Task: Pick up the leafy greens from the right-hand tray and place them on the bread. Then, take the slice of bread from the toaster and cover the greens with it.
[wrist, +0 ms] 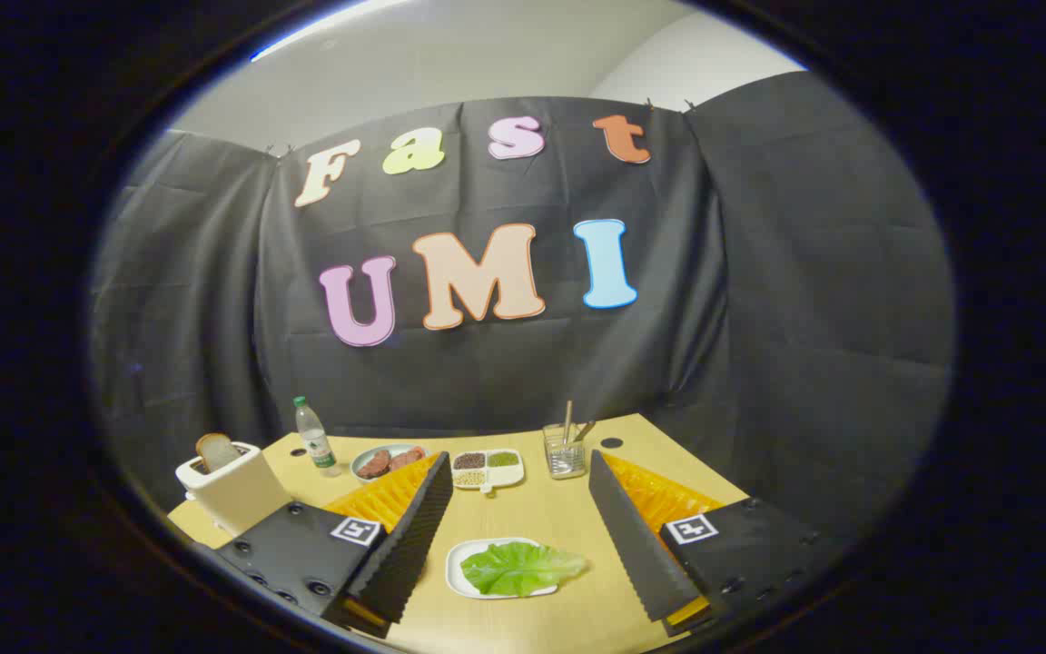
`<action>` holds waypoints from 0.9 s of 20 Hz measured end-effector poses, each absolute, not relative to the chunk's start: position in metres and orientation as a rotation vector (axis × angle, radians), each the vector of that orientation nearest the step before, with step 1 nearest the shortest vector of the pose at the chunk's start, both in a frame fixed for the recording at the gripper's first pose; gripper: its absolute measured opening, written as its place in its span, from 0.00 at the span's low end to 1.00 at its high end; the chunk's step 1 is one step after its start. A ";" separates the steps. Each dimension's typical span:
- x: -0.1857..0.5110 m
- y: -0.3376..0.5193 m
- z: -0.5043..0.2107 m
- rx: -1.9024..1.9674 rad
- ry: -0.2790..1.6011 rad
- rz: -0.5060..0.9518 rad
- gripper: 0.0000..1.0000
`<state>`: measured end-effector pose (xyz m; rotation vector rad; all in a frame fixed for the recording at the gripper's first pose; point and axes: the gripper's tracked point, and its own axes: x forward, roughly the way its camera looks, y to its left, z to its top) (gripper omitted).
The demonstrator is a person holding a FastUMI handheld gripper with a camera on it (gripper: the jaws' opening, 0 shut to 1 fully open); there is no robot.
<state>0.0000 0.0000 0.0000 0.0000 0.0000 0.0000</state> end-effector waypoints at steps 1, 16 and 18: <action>0.002 0.001 0.001 -0.003 0.000 0.000 0.97; 0.010 -0.020 -0.003 0.024 0.005 -0.082 0.97; 0.013 -0.025 -0.009 0.033 0.020 -0.093 0.97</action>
